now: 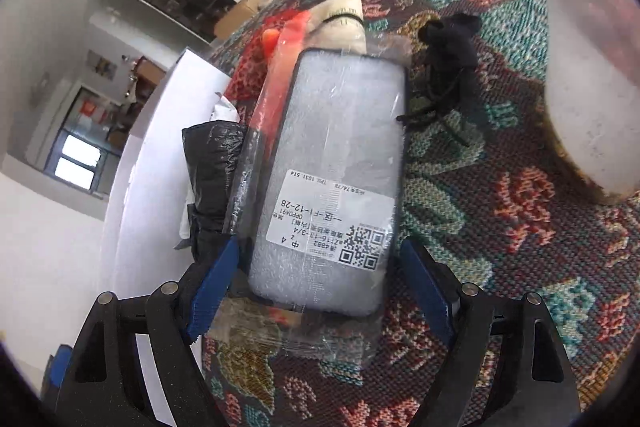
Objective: Organize soft objects
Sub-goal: 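Grasp the clear bag with the phone case using the right tool, then lift the clear bag with the right tool and carry it over the white box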
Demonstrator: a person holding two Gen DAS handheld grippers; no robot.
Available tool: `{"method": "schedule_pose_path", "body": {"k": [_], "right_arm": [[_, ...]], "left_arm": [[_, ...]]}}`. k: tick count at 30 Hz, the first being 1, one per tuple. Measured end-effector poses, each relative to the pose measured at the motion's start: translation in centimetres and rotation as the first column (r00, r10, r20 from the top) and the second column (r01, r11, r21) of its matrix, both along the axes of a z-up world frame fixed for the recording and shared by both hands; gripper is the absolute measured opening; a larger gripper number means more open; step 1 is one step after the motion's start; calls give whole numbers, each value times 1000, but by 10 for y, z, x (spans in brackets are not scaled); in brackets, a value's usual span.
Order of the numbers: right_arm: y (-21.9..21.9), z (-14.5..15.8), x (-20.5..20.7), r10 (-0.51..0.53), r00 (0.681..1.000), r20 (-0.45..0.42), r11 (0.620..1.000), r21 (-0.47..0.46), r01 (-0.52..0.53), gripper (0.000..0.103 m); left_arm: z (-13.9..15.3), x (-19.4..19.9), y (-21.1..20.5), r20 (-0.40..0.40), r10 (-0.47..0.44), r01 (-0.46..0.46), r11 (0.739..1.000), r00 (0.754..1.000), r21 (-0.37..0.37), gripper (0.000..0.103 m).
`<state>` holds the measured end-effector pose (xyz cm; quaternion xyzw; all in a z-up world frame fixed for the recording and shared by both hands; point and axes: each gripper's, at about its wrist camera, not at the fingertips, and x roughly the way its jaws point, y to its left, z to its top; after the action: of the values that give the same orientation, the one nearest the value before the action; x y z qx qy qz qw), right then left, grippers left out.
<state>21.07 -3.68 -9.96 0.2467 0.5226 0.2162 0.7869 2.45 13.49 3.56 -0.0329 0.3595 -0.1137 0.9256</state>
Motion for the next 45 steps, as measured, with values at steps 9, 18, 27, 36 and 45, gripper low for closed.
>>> {"method": "schedule_pose_path", "body": {"k": [9,18,27,36,45], "right_arm": [[11,5,-1,206,978,23,961,-192,-198,81],[-65,7,-111,304,953,4,809,-529,-256,81],[-180,17,-105,44,999,-8,884,-466,-42,83],[-143,24,-50,199,980,24,860,-483,-163,84],[-118,0,-39,279,960,-17,771,-592,-235,95]], "left_arm": [[-24,10,15,-77,22,-30,994,997,-108,103],[-24,9,-2,-76,-21,12,992,997,-125,103],[-22,8,-28,-76,-80,70,989,994,-133,103],[-30,7,-9,-103,-29,9,980,994,-198,103],[-43,10,-5,-155,-27,-5,980,988,-201,103]]}}
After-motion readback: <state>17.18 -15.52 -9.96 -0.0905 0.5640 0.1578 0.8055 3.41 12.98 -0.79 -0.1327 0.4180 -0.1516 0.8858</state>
